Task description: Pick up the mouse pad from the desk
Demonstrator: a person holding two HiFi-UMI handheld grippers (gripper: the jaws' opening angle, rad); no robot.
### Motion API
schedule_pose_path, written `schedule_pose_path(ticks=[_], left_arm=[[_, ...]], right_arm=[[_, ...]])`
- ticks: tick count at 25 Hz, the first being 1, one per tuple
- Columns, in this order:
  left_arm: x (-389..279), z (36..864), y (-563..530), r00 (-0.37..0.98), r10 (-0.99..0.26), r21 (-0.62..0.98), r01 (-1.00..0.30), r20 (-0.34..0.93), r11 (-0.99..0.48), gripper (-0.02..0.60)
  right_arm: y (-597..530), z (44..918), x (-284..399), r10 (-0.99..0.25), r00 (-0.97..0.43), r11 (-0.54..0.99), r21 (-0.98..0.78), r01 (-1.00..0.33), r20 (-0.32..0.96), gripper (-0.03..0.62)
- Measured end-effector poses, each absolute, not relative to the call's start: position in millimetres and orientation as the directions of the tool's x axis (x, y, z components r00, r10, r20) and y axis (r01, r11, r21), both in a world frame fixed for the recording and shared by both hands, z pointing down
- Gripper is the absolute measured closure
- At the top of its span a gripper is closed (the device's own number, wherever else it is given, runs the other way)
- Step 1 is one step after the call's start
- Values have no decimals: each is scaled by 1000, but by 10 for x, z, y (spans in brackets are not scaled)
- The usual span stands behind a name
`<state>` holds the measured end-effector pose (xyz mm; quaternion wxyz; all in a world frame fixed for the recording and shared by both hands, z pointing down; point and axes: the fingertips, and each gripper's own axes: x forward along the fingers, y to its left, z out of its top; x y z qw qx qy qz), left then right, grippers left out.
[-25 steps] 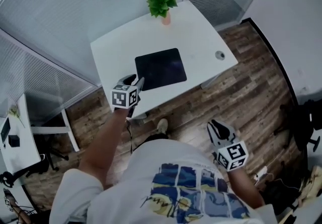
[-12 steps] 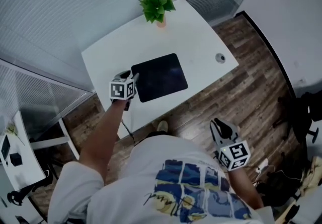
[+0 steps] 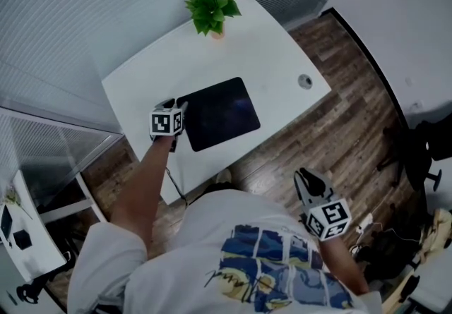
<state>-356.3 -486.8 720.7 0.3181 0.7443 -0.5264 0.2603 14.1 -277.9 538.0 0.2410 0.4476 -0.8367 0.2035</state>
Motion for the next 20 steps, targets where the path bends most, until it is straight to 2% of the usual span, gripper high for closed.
schedule_pose_path(ticks=[11,20], left_arm=[[-3578,7310,-4887,312,-610,179,-946,728,-270,410],[-3505,7296,-4870,306,-601,172,-947,738,-271,468]], right_arm=[[-2748,5393,141,-653,-468,480,-152,-864,596,542],[-2667,5358,146,-656,-467,470,-163,-867,593,546]])
